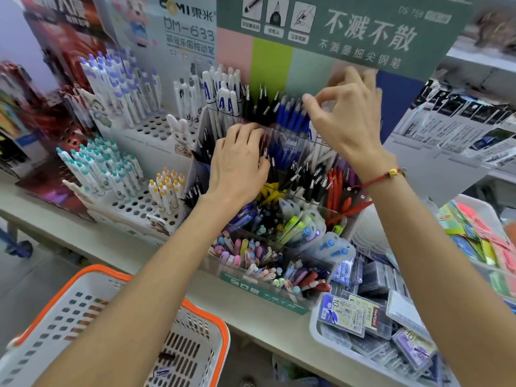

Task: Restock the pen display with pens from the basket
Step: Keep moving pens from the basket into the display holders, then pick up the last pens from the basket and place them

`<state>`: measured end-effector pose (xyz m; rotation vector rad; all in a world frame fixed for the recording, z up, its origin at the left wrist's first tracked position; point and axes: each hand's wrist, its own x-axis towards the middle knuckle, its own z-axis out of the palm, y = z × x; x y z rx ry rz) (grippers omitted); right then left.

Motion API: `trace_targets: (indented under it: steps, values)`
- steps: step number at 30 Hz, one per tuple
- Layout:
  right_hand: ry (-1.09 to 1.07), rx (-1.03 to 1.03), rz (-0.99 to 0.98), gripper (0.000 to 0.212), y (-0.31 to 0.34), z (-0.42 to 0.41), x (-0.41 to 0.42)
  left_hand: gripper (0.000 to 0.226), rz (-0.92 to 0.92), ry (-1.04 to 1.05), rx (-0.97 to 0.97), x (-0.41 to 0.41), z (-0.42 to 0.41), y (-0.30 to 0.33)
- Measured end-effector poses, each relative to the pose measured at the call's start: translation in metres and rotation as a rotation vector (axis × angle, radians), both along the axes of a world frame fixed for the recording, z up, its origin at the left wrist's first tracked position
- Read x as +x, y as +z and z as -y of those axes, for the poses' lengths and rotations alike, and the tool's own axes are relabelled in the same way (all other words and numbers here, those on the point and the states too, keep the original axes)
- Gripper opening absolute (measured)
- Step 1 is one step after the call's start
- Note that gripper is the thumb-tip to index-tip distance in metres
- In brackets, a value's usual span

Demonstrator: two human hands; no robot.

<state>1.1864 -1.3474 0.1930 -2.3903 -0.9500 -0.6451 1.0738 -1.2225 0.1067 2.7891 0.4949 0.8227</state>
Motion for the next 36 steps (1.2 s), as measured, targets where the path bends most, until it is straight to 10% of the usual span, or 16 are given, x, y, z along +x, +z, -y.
trace_targets:
  steps: [11,29,36]
  values:
    - [0.409,0.248,-0.184,0.011,-0.057,-0.014,-0.088,0.032,0.231,0.142,-0.36,-0.084,0.001,-0.019]
    - [0.97,-0.823,-0.734,0.024,-0.301,-0.1,-0.304,0.033,-0.263,0.882,-1.064,-0.388,0.023,-0.252]
    - [0.771,-1.148,-0.726,0.044,-0.393,-0.106,-0.322,0.048,-0.668,0.952,-1.231,-0.457,0.059,-0.342]
